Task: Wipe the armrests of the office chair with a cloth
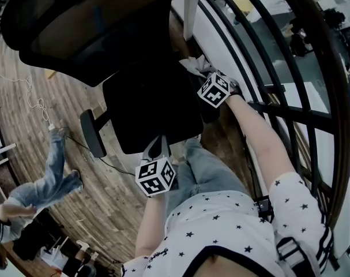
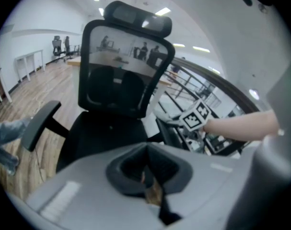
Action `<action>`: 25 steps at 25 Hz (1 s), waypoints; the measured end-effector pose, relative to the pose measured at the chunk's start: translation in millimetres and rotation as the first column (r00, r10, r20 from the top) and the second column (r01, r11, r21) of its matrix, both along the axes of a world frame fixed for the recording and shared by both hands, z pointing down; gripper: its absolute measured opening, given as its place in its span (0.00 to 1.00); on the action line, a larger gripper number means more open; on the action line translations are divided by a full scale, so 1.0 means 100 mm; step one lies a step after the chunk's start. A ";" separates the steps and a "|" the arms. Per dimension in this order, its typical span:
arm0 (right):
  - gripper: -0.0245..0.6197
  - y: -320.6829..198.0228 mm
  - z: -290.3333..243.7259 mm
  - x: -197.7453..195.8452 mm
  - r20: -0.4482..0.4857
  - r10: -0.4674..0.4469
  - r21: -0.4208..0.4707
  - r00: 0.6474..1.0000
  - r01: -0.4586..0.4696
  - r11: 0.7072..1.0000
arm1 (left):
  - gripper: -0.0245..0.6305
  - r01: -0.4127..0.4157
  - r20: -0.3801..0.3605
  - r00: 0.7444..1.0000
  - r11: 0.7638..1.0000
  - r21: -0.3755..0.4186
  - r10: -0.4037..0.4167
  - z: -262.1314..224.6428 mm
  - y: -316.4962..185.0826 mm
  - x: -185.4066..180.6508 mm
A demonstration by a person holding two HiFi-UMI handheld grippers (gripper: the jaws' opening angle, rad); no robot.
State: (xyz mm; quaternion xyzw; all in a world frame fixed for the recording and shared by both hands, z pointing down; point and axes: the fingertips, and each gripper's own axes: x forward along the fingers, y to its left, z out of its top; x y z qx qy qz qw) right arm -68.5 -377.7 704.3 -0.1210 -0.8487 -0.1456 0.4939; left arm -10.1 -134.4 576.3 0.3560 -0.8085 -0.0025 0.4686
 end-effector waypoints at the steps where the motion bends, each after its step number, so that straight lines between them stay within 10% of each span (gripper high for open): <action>1: 0.09 0.02 0.00 0.02 -0.002 0.000 -0.004 1.000 0.000 1.000 | 0.05 -0.001 0.001 1.000 1.000 0.001 0.001 -0.01 0.01 0.00; 25: 0.09 0.37 -0.05 0.69 -0.023 -0.018 -0.008 1.000 0.018 1.000 | 0.05 -0.030 0.021 0.999 0.999 0.017 0.029 -0.12 0.19 0.31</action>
